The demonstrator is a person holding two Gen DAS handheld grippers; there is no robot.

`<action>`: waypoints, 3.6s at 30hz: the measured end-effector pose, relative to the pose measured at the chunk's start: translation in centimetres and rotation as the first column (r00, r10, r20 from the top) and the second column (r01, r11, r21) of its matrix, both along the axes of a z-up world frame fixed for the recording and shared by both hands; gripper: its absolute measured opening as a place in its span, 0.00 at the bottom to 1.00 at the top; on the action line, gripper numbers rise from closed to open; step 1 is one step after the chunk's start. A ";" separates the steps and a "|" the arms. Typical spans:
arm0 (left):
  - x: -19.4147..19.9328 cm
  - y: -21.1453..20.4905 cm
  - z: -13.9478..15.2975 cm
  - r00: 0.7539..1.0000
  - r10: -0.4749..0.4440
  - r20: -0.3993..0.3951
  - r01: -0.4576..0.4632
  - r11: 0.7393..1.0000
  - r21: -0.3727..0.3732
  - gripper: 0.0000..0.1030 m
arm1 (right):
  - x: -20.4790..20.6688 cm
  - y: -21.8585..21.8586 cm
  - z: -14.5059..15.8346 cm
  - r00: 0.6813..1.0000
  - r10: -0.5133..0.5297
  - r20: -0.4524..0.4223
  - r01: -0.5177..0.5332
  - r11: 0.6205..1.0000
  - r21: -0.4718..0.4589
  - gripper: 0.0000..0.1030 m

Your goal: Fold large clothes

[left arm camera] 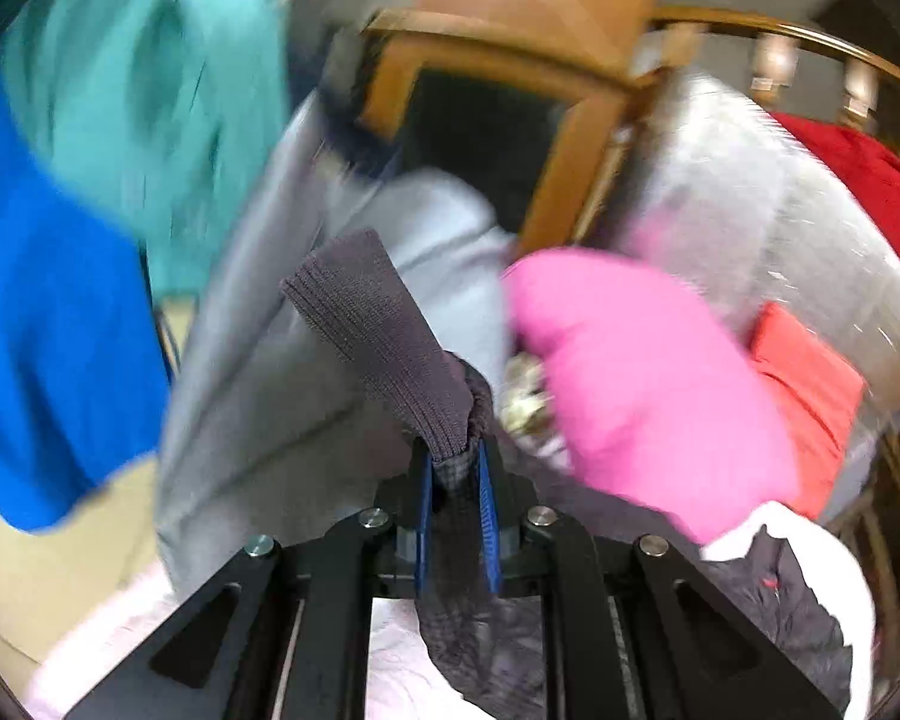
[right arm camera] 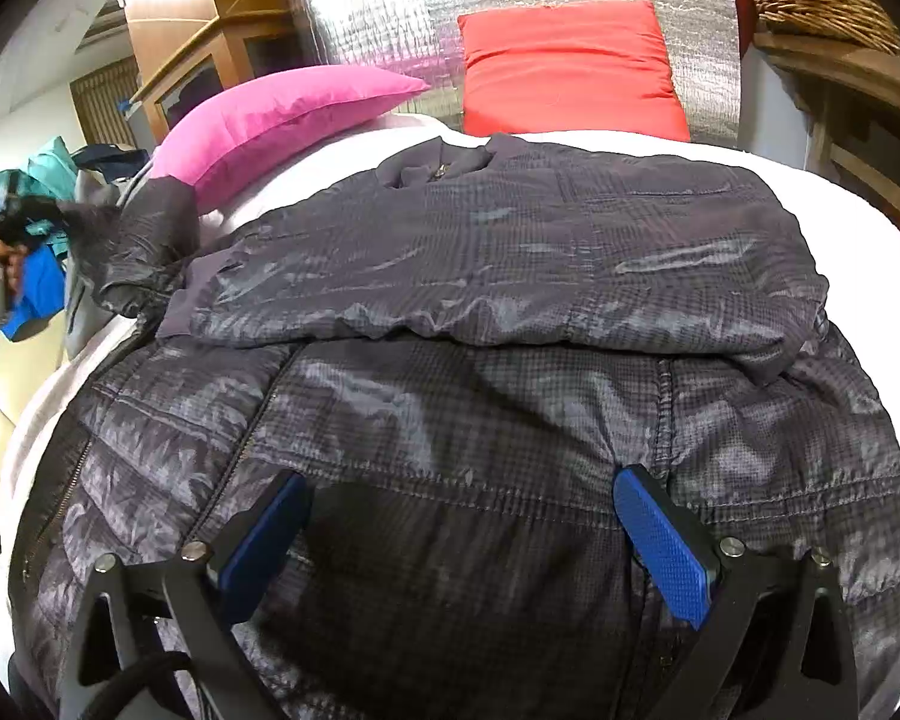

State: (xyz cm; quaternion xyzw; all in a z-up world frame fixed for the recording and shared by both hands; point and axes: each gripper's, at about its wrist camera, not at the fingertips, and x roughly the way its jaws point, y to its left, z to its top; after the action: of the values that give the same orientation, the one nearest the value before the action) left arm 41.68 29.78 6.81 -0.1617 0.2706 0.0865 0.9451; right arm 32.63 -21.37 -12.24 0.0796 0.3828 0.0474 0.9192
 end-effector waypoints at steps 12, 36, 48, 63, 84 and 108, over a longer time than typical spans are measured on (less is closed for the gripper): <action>-8.9 -23.2 11.5 0.906 -0.386 0.171 0.362 0.919 0.156 0.14 | -0.3 -0.9 0.2 1.000 0.001 0.021 -0.003 0.997 0.083 1.00; -8.7 -39.2 -5.5 0.760 -0.620 -0.198 0.614 0.783 -0.096 0.74 | -0.7 -2.9 0.2 0.998 -0.004 0.060 -0.010 0.973 0.231 1.00; -14.8 -24.2 -12.6 0.942 -0.332 -0.058 0.310 0.922 -0.232 0.77 | -0.6 -3.5 2.6 0.998 -0.041 -0.053 0.055 0.949 0.310 1.00; -14.3 -18.2 -13.2 0.985 -0.171 0.036 0.170 0.897 -0.408 0.77 | 6.9 -8.5 2.5 0.917 -0.326 -0.232 0.400 0.724 0.563 0.80; -13.5 -17.3 -14.6 0.995 -0.092 -0.036 0.073 0.930 -0.360 0.77 | 9.0 -8.2 3.4 0.942 -0.317 -0.106 0.321 0.947 0.015 0.12; -14.6 -18.3 -12.4 1.000 -0.024 0.009 0.026 0.969 -0.246 0.77 | 4.6 -2.7 12.0 0.984 -0.130 0.120 0.119 0.988 0.095 0.80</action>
State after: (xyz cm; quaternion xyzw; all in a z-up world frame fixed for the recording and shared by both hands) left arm 27.05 11.50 -5.57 -0.2744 0.2787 0.0399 0.9195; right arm 37.27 -24.04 -0.19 0.1404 0.3157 0.0114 0.9383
